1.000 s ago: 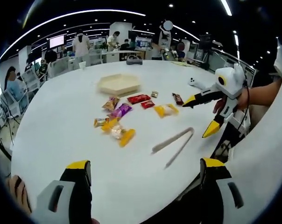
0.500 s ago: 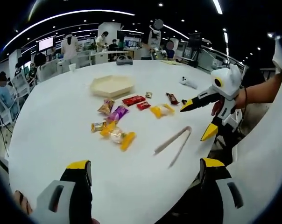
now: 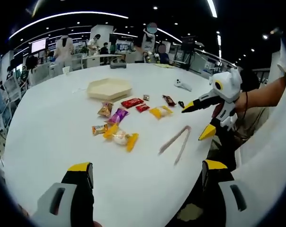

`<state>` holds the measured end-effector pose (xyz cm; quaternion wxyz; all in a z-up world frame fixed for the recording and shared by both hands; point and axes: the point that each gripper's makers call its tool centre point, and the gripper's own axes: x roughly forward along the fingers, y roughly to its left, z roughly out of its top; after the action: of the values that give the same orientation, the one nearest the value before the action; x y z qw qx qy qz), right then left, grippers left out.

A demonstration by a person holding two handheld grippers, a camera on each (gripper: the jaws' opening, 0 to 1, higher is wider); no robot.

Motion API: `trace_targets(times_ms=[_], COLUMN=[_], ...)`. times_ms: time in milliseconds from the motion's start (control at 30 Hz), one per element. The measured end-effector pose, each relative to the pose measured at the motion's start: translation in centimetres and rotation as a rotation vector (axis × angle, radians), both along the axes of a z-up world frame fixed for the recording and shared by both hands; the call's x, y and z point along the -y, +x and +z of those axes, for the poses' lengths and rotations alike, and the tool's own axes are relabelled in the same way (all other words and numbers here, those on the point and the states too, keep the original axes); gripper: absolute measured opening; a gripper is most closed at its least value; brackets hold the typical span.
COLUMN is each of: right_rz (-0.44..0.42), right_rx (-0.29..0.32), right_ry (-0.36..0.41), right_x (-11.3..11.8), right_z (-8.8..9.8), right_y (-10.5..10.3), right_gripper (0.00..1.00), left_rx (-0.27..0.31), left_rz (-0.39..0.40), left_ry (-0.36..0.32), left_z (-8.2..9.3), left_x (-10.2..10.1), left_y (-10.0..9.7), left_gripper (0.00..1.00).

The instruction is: Place the target food into the container with the food tongs after gripping and lifting it, then release it inside without dropping or visibly crushing the food.

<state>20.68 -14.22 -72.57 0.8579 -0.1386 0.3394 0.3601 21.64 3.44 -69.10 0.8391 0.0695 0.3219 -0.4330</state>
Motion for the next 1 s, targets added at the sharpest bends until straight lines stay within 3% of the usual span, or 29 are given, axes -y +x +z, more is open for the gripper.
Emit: trace_targets(times_ms=[133,167,400,567,633,700,767,833,867,1000], right_rz=[-0.018,-0.029,-0.03,0.028,0.079,0.128,0.172,0.163,0.163,0.178], right_rx=[0.032,0.04,0.032,0.022,0.045,0.041,0.076,0.056,0.049,0.057], right_ry=[0.009,0.016,0.02,0.036,0.04,0.005,0.037,0.026,0.047,0.055], right_x=[0.0,0.2,1.2,1.4,1.3,1.4,1.1,1.8,1.7,2.0], right_z=[1.2,1.5,0.7,0.3,0.4,0.2,0.8,0.4,0.4,0.3], right_y=[0.2,0.3,-0.1,-0.6,-0.4,-0.8,-0.9,-0.9,-0.9,-0.5], right_gripper=[0.73,0.73,0.73,0.72,0.72,0.71,0.7,0.7,0.7,0.69], left_rx=[0.015,0.011,0.009,-0.026,-0.022,-0.033,-0.009,-0.035,-0.021,-0.02], left_rz=[-0.003,0.021,0.01,0.015,0.017,0.053,0.097,0.115,0.121,0.134], left_ry=[0.012,-0.021,-0.001,0.016,0.019,0.037,0.007,0.051,0.064,0.045], left_z=[0.2,1.0,0.7,-0.1,-0.1,0.0,0.5,-0.1,0.0,0.2], left_x=[-0.5,-0.5,0.6,2.5,3.5,3.9,4.6,4.3,4.3,4.9], left_y=[-0.1,0.3,0.8,0.0,-0.1,-0.1,0.4,0.3,0.4,0.6], left_gripper=[0.96,0.96,0.96,0.96,0.96,0.97,0.98,0.97,0.97,0.98])
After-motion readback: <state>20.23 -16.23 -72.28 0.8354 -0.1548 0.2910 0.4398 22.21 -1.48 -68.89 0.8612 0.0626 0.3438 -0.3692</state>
